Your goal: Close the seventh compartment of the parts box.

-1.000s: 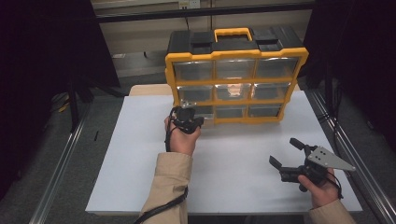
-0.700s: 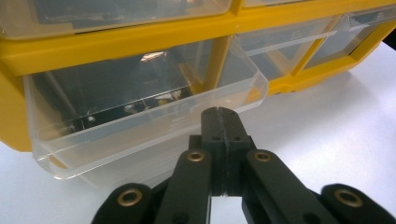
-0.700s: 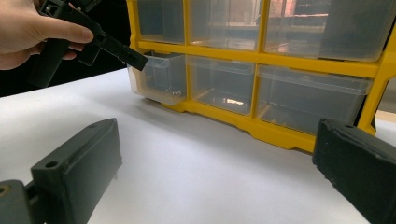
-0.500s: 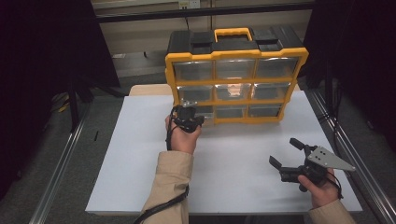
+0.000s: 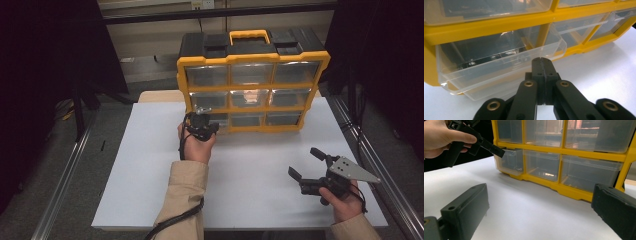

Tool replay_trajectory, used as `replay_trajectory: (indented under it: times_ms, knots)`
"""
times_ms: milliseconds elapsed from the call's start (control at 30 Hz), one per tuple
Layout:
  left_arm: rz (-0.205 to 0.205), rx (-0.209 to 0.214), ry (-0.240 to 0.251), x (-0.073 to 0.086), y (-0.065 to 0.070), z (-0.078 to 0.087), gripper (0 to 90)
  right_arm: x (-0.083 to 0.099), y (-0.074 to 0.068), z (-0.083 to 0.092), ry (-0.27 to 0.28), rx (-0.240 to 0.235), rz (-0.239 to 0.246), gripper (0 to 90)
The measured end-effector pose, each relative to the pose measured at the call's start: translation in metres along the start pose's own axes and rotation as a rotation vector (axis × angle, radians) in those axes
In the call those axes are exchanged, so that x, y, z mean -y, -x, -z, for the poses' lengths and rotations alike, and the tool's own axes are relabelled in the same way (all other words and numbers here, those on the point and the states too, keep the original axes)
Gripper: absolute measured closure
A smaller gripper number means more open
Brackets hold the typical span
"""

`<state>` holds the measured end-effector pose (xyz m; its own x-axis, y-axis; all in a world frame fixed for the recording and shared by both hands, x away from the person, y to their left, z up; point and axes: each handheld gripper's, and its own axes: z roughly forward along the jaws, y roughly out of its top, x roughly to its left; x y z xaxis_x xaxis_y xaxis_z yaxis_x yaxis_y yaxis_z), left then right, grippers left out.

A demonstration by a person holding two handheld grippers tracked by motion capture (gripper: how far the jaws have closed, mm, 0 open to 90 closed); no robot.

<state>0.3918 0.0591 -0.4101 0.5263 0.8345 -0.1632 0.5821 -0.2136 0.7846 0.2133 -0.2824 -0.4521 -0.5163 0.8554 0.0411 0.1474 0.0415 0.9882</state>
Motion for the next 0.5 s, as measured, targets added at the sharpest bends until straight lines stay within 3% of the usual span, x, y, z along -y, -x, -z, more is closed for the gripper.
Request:
replay_trajectory:
  times_ms: [233, 300, 433, 467, 500]
  knots:
    - [-0.009, -0.004, -0.002, -0.0001, -0.0009, -0.0006, 90.0, 0.0001, 0.0003, 0.0003, -0.002, 0.002, 0.004, 0.9]
    - [0.013, -0.006, 0.017, 0.0, 0.0006, -0.0021, 90.0, 0.0001, 0.0003, 0.0005, -0.002, 0.003, 0.001, 0.9]
    - [0.017, -0.009, 0.023, 0.0, 0.0006, -0.0032, 90.0, 0.0001, 0.0002, 0.0003, -0.001, 0.002, 0.004, 0.9]
    - [-0.006, -0.009, 0.007, -0.0003, -0.0009, -0.0022, 90.0, 0.0001, 0.0, 0.0002, 0.0, 0.004, 0.0, 0.9]
    - [-0.003, -0.009, 0.009, -0.0004, -0.0008, -0.0026, 90.0, 0.0002, 0.0003, 0.0004, -0.003, 0.002, 0.005, 0.9]
